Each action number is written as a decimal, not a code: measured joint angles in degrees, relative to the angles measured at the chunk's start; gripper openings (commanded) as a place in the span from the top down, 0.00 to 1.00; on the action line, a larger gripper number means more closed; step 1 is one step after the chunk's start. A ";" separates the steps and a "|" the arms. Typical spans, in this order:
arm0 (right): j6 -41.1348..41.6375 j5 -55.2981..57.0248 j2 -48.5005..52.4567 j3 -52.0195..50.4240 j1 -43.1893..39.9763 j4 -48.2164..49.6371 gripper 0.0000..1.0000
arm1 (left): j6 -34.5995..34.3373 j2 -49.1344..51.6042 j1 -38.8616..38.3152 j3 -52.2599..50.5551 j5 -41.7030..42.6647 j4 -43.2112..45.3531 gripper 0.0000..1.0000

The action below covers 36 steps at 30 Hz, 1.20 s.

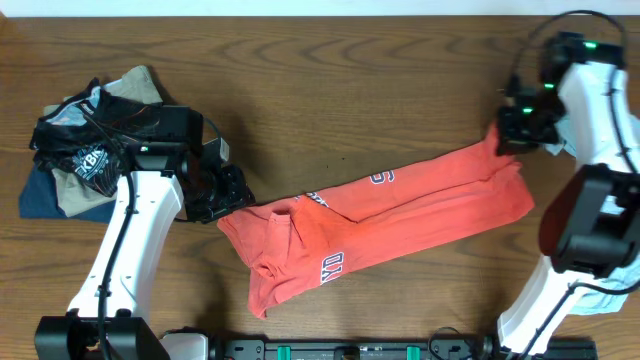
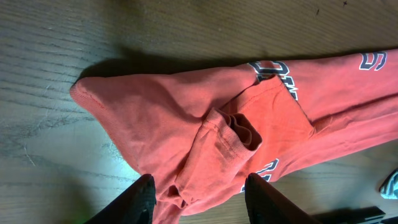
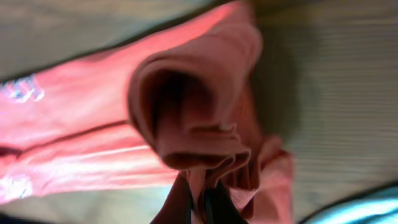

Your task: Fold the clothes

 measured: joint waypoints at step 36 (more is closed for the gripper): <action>15.78 7.39 0.00 -6.08 29.70 -1.05 0.67 | -0.17 0.00 0.00 0.00 0.00 0.04 0.50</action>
